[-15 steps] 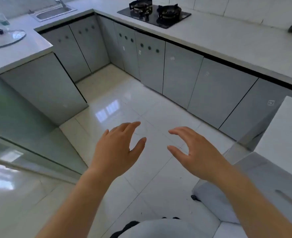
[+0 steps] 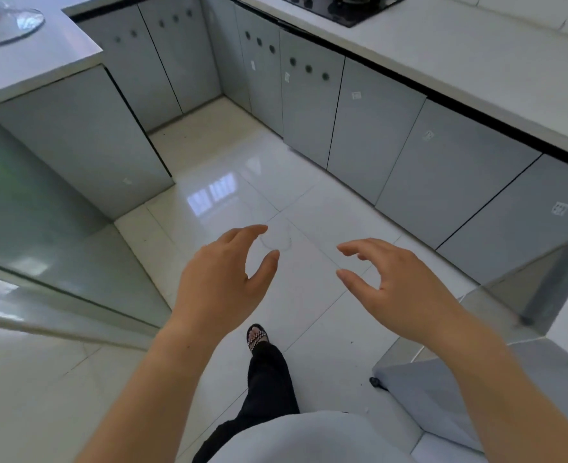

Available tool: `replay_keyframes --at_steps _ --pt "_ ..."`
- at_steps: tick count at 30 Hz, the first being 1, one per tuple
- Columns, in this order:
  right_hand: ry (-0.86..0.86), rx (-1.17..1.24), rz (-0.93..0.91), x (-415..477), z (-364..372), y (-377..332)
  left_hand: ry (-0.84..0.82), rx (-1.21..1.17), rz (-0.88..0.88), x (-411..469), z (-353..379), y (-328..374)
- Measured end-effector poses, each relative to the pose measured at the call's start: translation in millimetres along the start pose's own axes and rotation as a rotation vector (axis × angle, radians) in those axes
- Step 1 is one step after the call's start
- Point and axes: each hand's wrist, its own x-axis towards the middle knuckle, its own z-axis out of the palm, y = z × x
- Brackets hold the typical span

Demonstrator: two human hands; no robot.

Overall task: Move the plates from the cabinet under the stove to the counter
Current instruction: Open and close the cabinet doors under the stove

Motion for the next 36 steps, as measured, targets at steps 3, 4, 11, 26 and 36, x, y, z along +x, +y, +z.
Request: replay_keyframes --at_steps 3,4,11,26,36 --pt "-0.022 -0.014 -0.009 38.9 3.4 -4.6 -0.004 -0.043 0.004 38.5 0.5 -14.8" --pt "-0.025 -0.023 -0.010 55.8 4.1 -8.2 -0.007 -0.054 0.007 53.0 -1.1 -20.6" --pt "-0.024 -0.052 -0.076 184.9 -6.5 -52.7 -0.007 -0.034 0.003 156.2 -33.8 -69.3" --pt "-0.030 -0.026 -0.056 358.8 9.5 -56.3 -0.062 -0.064 -0.021 307.8 -30.7 -138.5" --pt "-0.014 -0.017 -0.059 544.2 -21.6 -21.3 -0.100 -0.037 -0.021 503.5 -29.0 -151.1"
